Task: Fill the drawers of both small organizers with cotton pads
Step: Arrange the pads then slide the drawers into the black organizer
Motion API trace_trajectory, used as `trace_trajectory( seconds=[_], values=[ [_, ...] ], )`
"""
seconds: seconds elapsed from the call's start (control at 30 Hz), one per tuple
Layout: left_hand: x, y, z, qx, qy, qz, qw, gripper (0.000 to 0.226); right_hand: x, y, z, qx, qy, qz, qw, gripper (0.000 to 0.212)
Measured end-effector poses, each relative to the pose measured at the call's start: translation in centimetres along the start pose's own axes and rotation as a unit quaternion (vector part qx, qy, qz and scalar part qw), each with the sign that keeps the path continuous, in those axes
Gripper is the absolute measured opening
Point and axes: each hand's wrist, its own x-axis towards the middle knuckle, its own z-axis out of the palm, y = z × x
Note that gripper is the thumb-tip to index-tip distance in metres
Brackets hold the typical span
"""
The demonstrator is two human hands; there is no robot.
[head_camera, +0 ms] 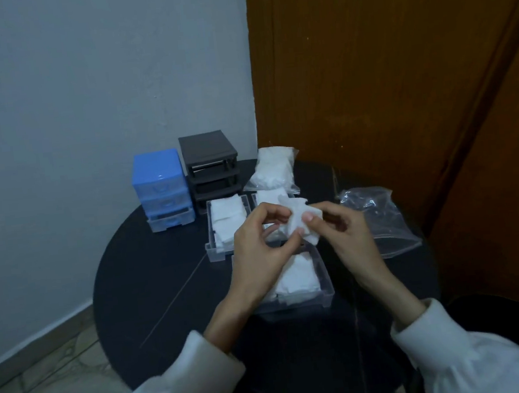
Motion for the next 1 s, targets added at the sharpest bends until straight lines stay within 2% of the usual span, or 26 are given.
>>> trace_trajectory(
  seconds=[0.23, 0.63, 0.73, 0.9, 1.0],
  values=[
    [0.0, -0.2, -1.2, 0.007, 0.018, -0.011, 1.000, 0.008, 0.3, 0.4, 0.9, -0.018, -0.006, 0.014, 1.000, 0.016],
    [0.0, -1.2, -1.9, 0.014, 0.054, -0.037, 0.998, 0.005, 0.6, 1.3, 1.6, -0.113, 0.018, 0.013, 0.993, 0.019],
    [0.2, -1.5, -2.8, 0.026, 0.038, -0.040, 0.998, 0.007, 0.9, 1.6, 1.5, -0.141, 0.018, 0.026, 0.989, 0.016],
    [0.6, -1.6, -5.1, 0.027, 0.041, -0.059, 0.997, 0.012, 1.3, 2.1, 1.3, -0.098, 0.029, 0.066, 0.993, 0.019],
    [0.9, -2.2, -6.9, 0.023, 0.010, -0.099, 0.995, 0.016, 1.2, 2.7, 1.1, -0.088, 0.024, 0.091, 0.992, 0.024]
  ],
)
